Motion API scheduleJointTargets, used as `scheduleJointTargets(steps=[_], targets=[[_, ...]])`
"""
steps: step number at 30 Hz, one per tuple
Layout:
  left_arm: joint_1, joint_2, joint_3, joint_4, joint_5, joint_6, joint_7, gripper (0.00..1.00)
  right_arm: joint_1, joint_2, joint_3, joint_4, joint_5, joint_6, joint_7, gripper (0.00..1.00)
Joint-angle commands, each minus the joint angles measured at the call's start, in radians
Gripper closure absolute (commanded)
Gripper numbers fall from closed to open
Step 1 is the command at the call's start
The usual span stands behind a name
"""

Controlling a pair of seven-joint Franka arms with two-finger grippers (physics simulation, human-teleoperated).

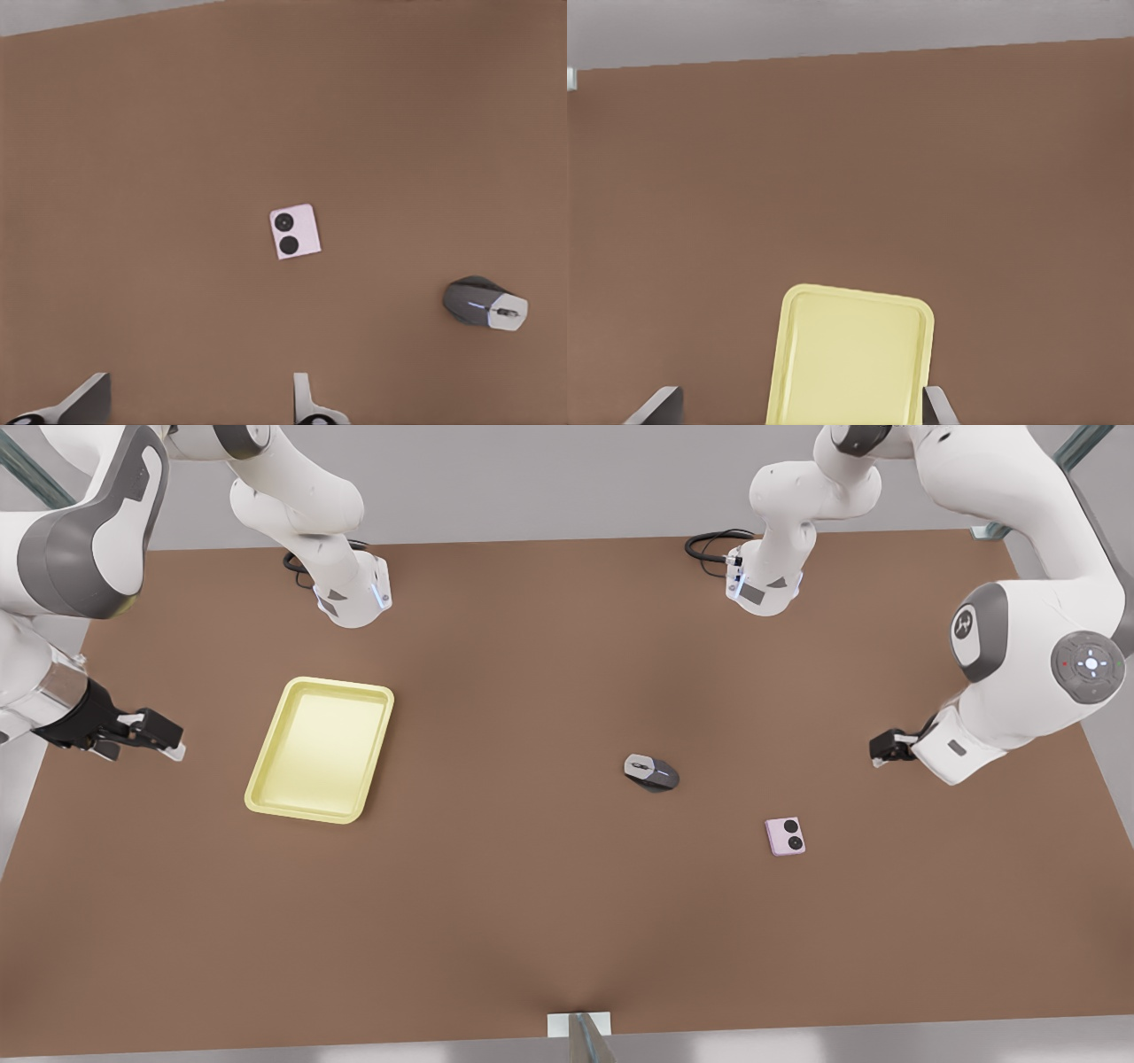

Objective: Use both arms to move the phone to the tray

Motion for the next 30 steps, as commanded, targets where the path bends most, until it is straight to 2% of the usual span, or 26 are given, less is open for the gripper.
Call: scheduleJointTargets(steps=[1, 5, 11, 16, 19, 30], targets=[[0.0, 0.005, 0.0, 0.005, 0.0, 0.037, 0.036, 0.0, 0.0, -0.001, 0.0, 0.0, 0.0, 0.023, -0.003, 0.0], [-0.038, 0.108, -0.01, -0.012, -0.067, 0.177, -0.214, 0.0, 0.0, -0.001, 0.0, 0.0, 0.002, 0.023, -0.003, 0.0], [-0.066, 0.206, -0.004, -0.351, -0.075, 0.789, -0.214, 0.0, 0.0, 0.0, 0.002, 0.0, 0.002, 0.023, -0.003, 0.0], [-0.066, 0.286, 0.003, -0.477, -0.081, 1.034, -0.221, 0.0, 0.0, 0.0, 0.002, 0.0, 0.002, 0.023, -0.003, 0.0], [-0.064, 0.297, 0.003, -0.547, -0.081, 1.104, -0.225, 0.0, 0.0, 0.0, 0.002, 0.0, 0.002, 0.023, -0.003, 0.0], [-0.064, 0.346, 0.01, -0.549, -0.081, 1.091, -0.245, 0.0, 0.0, 0.0, 0.002, 0.0, 0.002, 0.023, -0.003, 0.0]])
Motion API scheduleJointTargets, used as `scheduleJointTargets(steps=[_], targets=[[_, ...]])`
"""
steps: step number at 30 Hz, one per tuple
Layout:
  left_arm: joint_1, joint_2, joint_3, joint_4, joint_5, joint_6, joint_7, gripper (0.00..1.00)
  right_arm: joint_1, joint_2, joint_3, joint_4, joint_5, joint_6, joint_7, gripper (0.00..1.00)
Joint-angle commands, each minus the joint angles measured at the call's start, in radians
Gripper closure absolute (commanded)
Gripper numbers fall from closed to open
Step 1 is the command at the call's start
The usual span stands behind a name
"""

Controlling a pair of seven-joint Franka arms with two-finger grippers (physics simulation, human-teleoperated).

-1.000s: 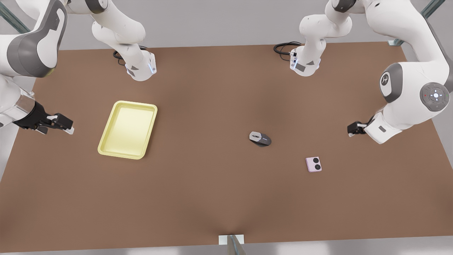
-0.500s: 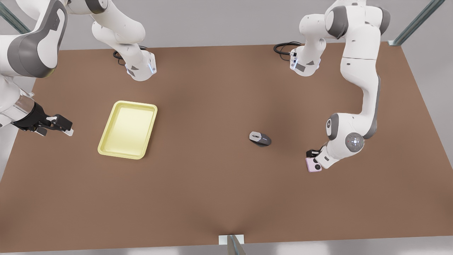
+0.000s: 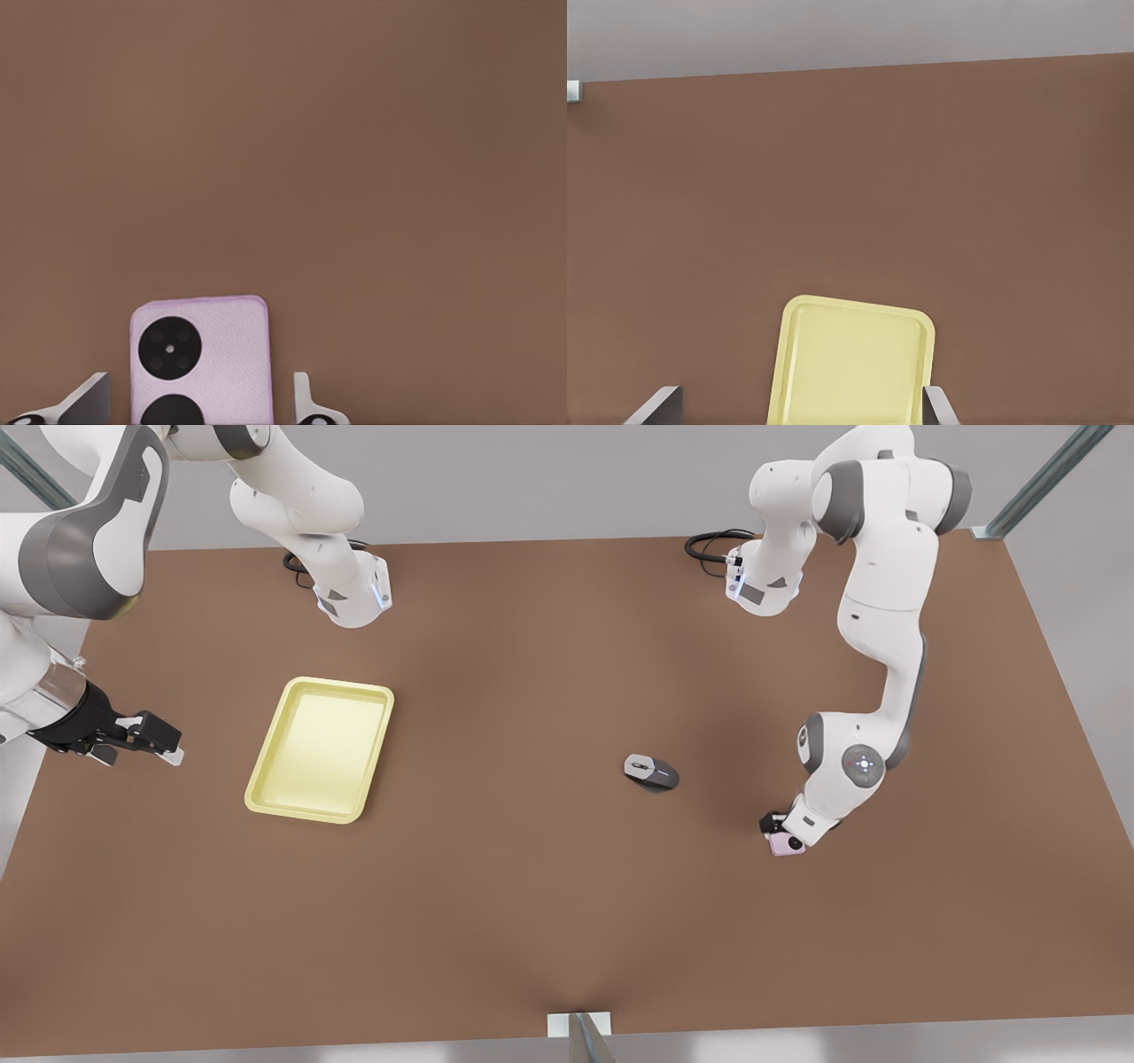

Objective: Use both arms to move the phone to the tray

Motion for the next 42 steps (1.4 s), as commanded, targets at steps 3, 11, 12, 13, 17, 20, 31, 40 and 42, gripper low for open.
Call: scheduleJointTargets(steps=[3, 11, 12, 13, 17, 20, 31, 40, 42], targets=[[0.0, 0.02, 0.0, 0.002, 0.002, 0.033, -0.069, 0.0, 0.0, -0.001, 0.0, 0.0, 0.001, 0.0, -0.001, 0.0], [0.0, 0.03, 0.0, 0.003, 0.002, 0.03, -0.069, 0.17, 0.0, 0.0, 0.0, 0.0, 0.001, 0.0, -0.001, 0.0], [0.0, 0.03, 0.0, 0.003, 0.002, 0.03, -0.069, 0.18, 0.0, 0.002, 0.0, 0.0, 0.001, 0.0, -0.001, 0.0], [0.0, 0.029, 0.0, 0.003, 0.002, 0.03, -0.069, 0.2, 0.0, 0.002, 0.0, 0.0, 0.001, 0.0, -0.001, 0.0], [0.0, 0.029, 0.0, 0.005, 0.002, 0.028, -0.068, 0.24, 0.0, 0.0, 0.0, 0.0, 0.001, 0.0, -0.001, 0.0], [0.0, 0.026, 0.0, 0.019, 0.003, 0.002, -0.068, 0.24, 0.0, 0.002, 0.0, 0.0, 0.001, 0.0, -0.001, 0.0], [-0.262, 0.11, 0.0, 0.517, 0.028, -0.563, -0.373, 0.24, 0.0, 0.002, 0.0, 0.0, 0.001, 0.0, -0.001, 0.0], [-0.6, 0.297, 0.0, 0.839, 0.025, -0.598, -0.615, 0.24, 0.0, 0.002, 0.0, 0.0, 0.001, 0.0, -0.001, 0.0], [-0.643, 0.34, 0.0, 0.912, 0.025, -0.584, -0.621, 0.24, 0.0, 0.002, 0.0, 0.0, 0.001, -0.002, -0.001, 0.0]])
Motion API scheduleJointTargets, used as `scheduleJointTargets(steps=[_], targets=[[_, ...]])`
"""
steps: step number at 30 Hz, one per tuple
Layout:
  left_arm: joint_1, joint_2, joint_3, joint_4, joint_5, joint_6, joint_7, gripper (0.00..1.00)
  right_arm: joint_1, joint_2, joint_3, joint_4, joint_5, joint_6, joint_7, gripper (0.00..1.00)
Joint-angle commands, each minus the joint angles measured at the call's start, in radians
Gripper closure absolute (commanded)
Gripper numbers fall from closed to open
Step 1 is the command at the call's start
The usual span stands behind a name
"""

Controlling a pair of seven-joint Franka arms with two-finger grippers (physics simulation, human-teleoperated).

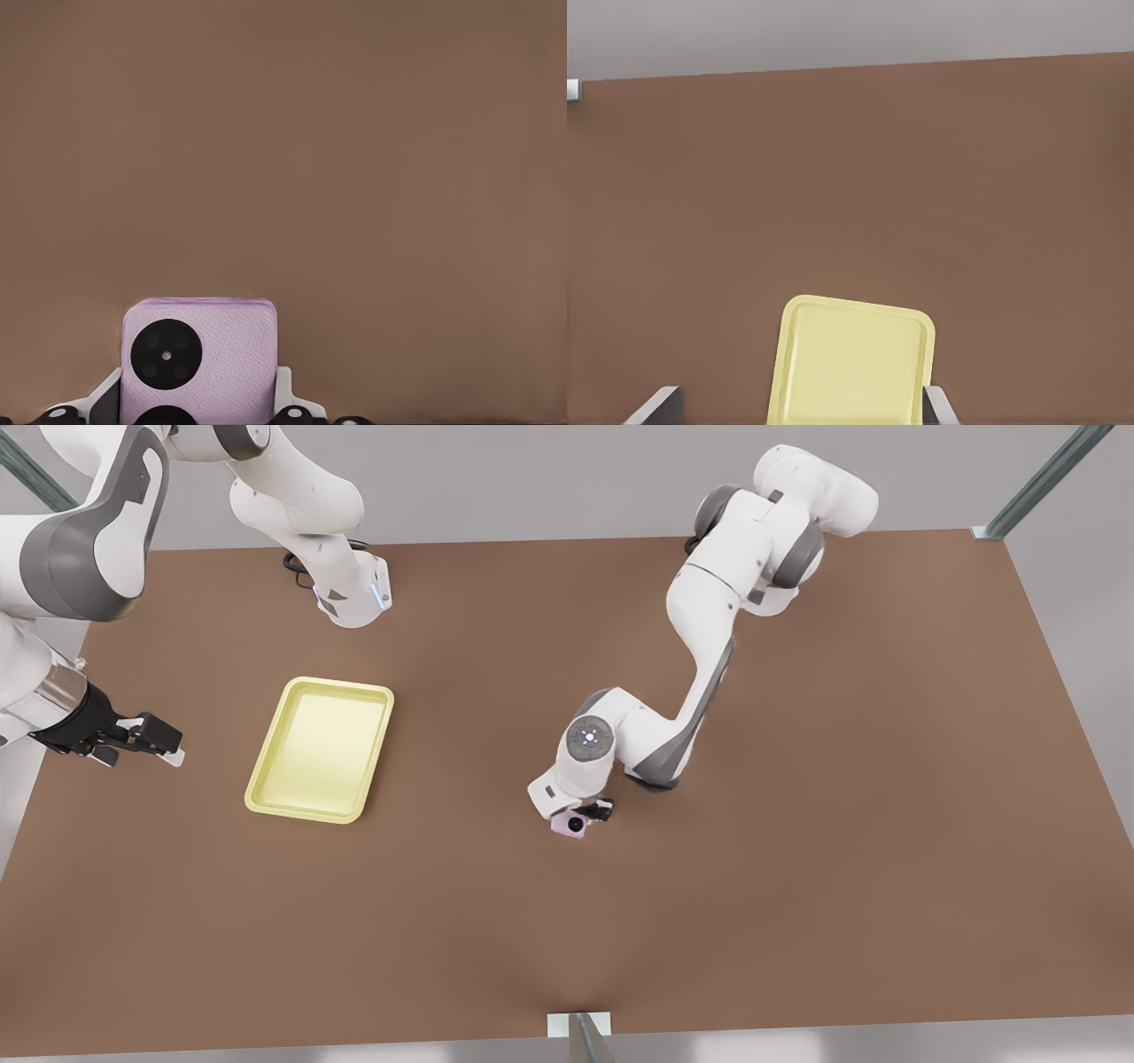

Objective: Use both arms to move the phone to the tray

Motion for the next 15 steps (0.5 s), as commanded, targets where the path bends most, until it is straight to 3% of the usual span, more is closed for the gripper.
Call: scheduleJointTargets(steps=[1, 3, 6, 15], targets=[[-0.029, 0.025, 0.0, 0.032, -0.003, 0.001, -0.285, 0.24, 0.0, -0.001, 0.0, 0.0, 0.001, -0.002, 0.0, 0.0], [-0.052, 0.132, -0.001, 0.184, -0.003, 0.012, -0.279, 0.24, 0.001, -0.003, 0.0, -0.001, 0.001, -0.003, 0.0, 0.0], [-0.095, 0.186, 0.0, 0.196, -0.002, 0.17, -0.253, 0.24, 0.001, -0.003, 0.0, -0.001, 0.001, -0.003, 0.0, 0.0], [-0.131, 0.257, -0.001, 0.213, -0.002, 0.254, -0.22, 0.24, 0.001, -0.001, 0.0, -0.001, 0.001, -0.002, 0.0, 0.0]])
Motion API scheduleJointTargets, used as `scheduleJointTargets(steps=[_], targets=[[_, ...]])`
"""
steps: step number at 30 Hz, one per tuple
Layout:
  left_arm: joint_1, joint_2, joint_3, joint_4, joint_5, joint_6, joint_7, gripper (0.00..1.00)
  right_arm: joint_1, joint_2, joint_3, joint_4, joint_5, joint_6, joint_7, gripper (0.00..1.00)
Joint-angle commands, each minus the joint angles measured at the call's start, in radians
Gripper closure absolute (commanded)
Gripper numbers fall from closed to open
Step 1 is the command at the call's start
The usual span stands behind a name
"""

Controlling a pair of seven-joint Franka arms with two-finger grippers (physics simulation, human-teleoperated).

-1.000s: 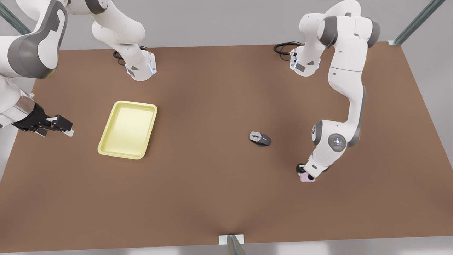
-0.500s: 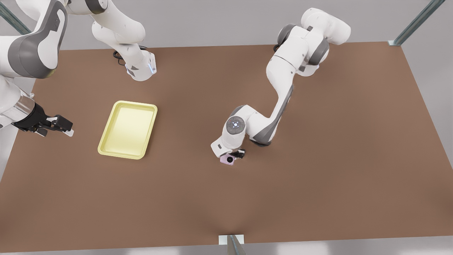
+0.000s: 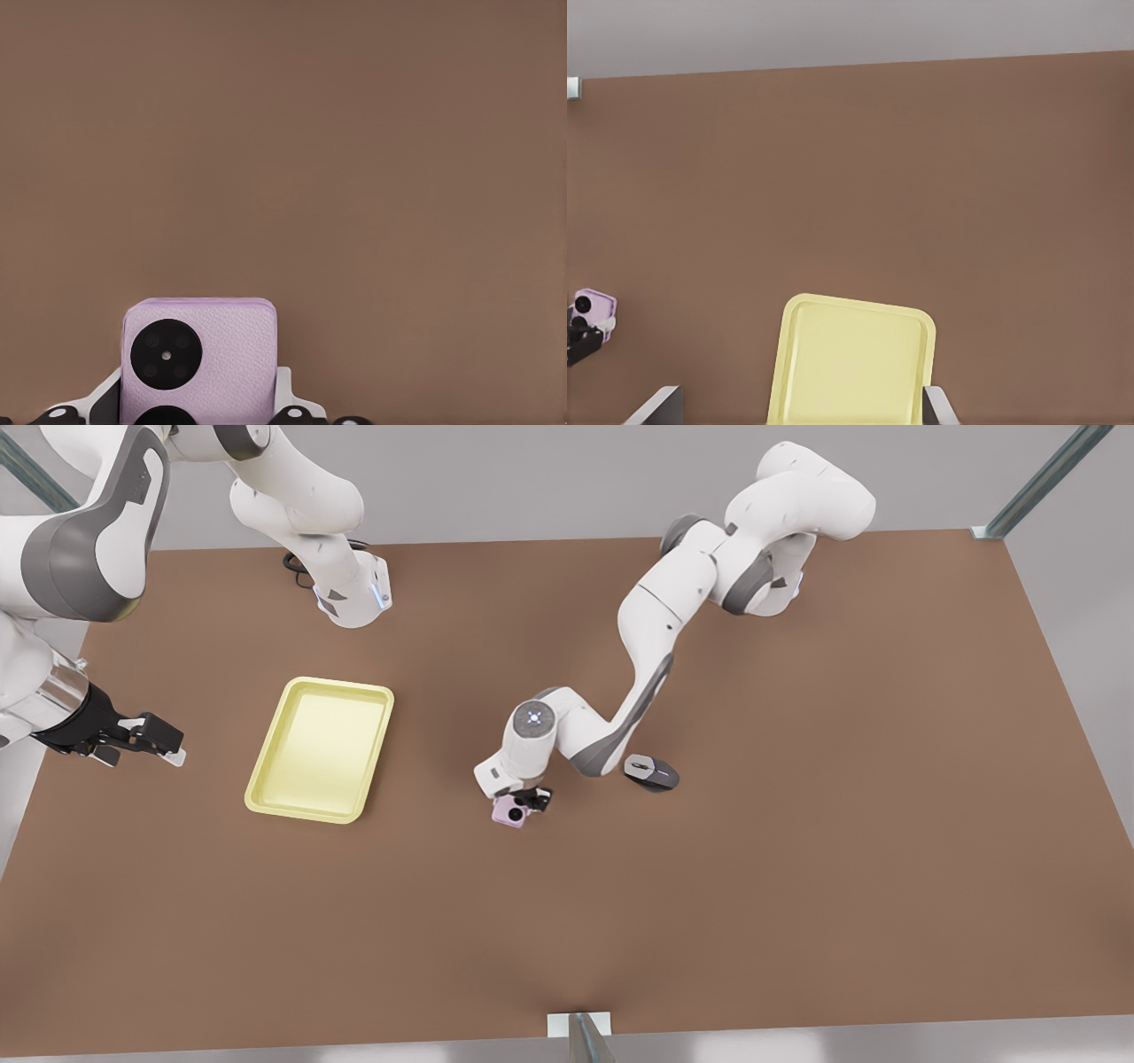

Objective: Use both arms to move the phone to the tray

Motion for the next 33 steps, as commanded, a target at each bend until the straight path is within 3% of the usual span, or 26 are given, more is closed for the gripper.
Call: scheduleJointTargets(steps=[1, 6, 7, 10, 12, 14, 17, 18, 19, 21, 23, 24, 26, 31, 32, 33], targets=[[-0.003, 0.001, 0.0, 0.0, -0.003, 0.054, -0.089, 0.23, 0.0, -0.001, 0.001, 0.0, 0.001, 0.0, 0.0, 0.0], [-0.003, 0.013, 0.0, -0.011, -0.004, 0.052, -0.093, 0.14, 0.0, -0.001, 0.001, 0.0, 0.001, 0.0, 0.0, 0.0], [-0.003, 0.013, 0.0, -0.011, -0.004, 0.051, -0.093, 0.01, 0.0, -0.001, 0.001, 0.0, 0.001, -0.002, 0.0, 0.0], [-0.002, 0.009, 0.001, -0.011, -0.004, 0.04, -0.095, 0.0, 0.0, -0.001, 0.001, 0.0, 0.001, 0.0, 0.0, 0.0], [0.009, -0.034, 0.005, -0.001, -0.007, -0.096, -0.09, 0.0, -0.002, -0.012, 0.001, 0.004, 0.001, -0.061, 0.003, 0.0], [0.118, -0.152, -0.009, -0.006, -0.033, -0.375, -0.063, 0.0, -0.002, -0.053, -0.005, 0.004, -0.001, -0.106, 0.001, 0.0], [0.448, -0.369, 0.005, -0.017, -0.115, -0.728, 0.396, 0.0, -0.008, -0.055, -0.008, 0.005, 0.001, -0.125, 0.001, 0.0], [0.472, -0.441, 0.066, -0.057, -0.077, -0.817, 0.532, 0.0, -0.012, -0.055, -0.014, 0.005, 0.001, -0.126, 0.0, 0.0], [0.475, -0.54, 0.132, -0.118, -0.078, -0.859, 0.582, 0.0, -0.005, -0.052, 0.0, 0.005, 0.001, -0.125, 0.003, 0.0], [0.528, -0.772, 0.141, -0.317, -0.035, -0.833, 0.566, 0.0, 0.002, -0.043, 0.079, 0.004, 0.002, -0.122, 0.006, 0.0], [0.767, -0.991, -0.077, -0.529, 0.088, -0.753, 0.575, 0.0, 0.089, 0.01, 0.179, 0.004, -0.047, -0.115, 0.147, 0.0], [0.775, -1.059, -0.077, -0.619, 0.086, -0.738, 0.582, 0.0, 0.132, 0.023, 0.181, 0.007, -0.052, -0.111, 0.187, 0.0], [0.772, -1.102, -0.063, -0.684, 0.088, -0.702, 0.586, 0.0, 0.224, 0.08, 0.194, 0.013, -0.055, -0.046, 0.196, 0.0], [0.77, -0.984, -0.041, -0.58, 0.091, -0.755, 0.58, 0.0, 0.347, 0.258, 0.213, -0.001, -0.041, 0.124, 0.56, 0.0], [0.77, -0.973, -0.043, -0.58, 0.092, -0.755, 0.583, 0.0, 0.466, 0.29, 0.102, 0.0, -0.03, 0.145, 0.563, 0.0], [0.77, -0.97, -0.041, -0.58, 0.091, -0.758, 0.589, 0.0, 0.629, 0.312, -0.1, 0.008, 0.069, 0.147, 0.563, 0.0]])
